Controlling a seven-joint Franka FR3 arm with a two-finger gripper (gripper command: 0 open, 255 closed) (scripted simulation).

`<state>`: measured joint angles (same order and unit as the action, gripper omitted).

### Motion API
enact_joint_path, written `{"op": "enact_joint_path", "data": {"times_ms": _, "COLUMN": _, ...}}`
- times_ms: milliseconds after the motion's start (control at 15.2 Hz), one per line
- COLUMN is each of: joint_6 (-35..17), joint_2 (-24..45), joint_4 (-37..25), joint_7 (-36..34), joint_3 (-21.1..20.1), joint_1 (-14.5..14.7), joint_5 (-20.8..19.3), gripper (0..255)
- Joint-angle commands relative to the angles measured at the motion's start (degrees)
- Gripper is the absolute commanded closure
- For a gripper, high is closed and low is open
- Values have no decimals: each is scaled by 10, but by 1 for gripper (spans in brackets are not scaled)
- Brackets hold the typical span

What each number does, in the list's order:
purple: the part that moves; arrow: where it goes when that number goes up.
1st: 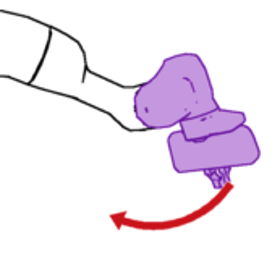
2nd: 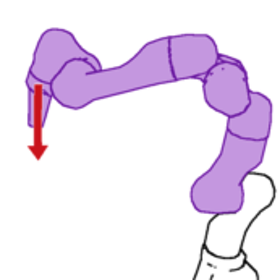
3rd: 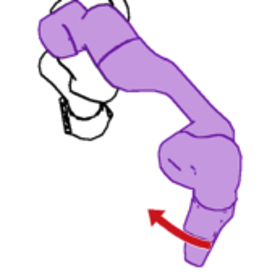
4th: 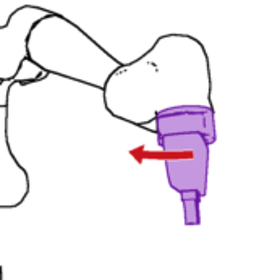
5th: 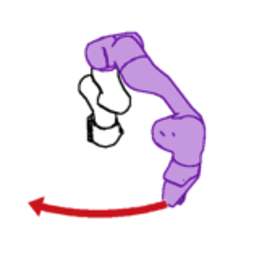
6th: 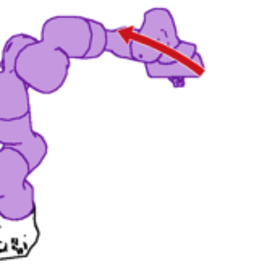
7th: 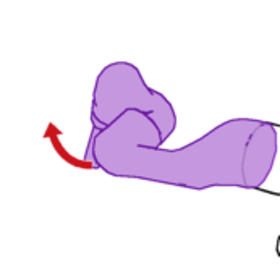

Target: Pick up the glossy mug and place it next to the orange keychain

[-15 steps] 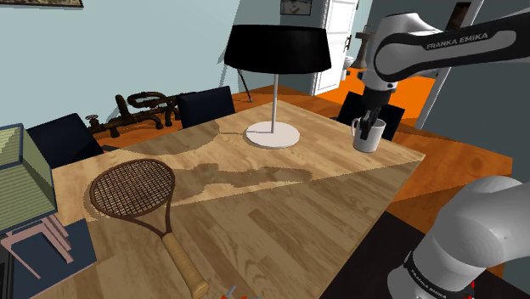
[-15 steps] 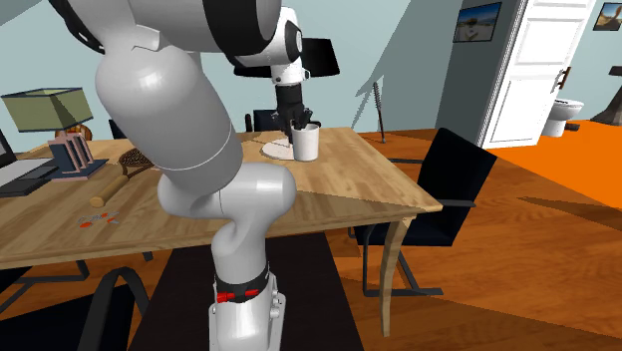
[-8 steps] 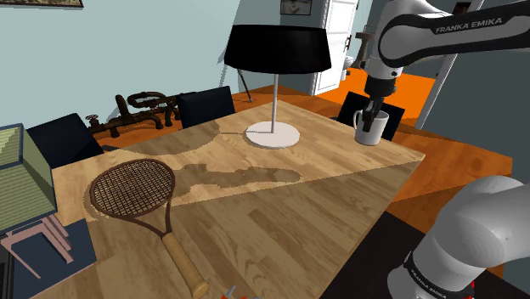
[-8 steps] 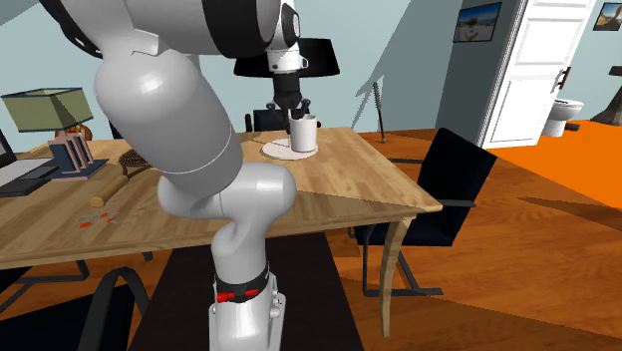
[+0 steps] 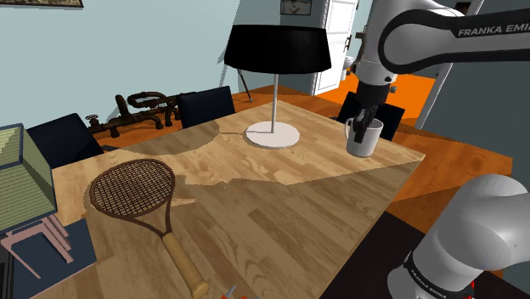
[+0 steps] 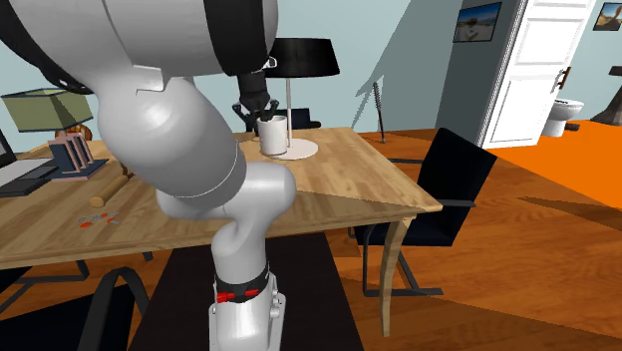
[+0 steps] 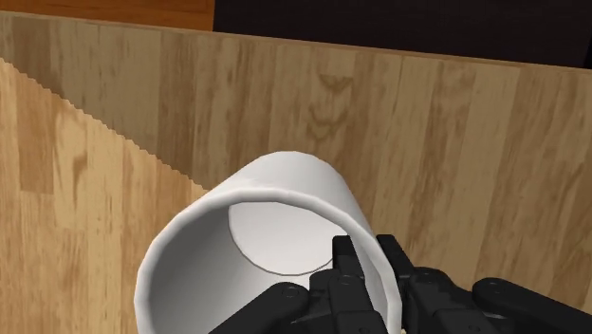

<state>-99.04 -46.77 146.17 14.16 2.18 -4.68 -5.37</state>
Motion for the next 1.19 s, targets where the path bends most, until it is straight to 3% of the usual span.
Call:
{"op": "enact_joint_path", "data": {"times_ms": 0, "joint_6": 13, "joint_2": -23, "joint_4": 12, "joint_7": -29, "joint_3": -28, "joint_1": 13, "joint_5": 21, "gripper": 255}}
{"op": "enact_joint_path", "data": {"times_ms": 528, "joint_6": 41, "joint_2": -54, "joint_4": 18, "joint_7": -140, "joint_3": -135, "joint_1": 70, "joint_5": 108, "gripper": 255}}
{"op": "enact_joint_path", "data": {"times_ms": 1122, "joint_6": 47, "joint_2": -26, "joint_4": -27, "joint_7": -268, "joint_3": -260, "joint_1": 118, "joint_5": 202, "gripper": 255}}
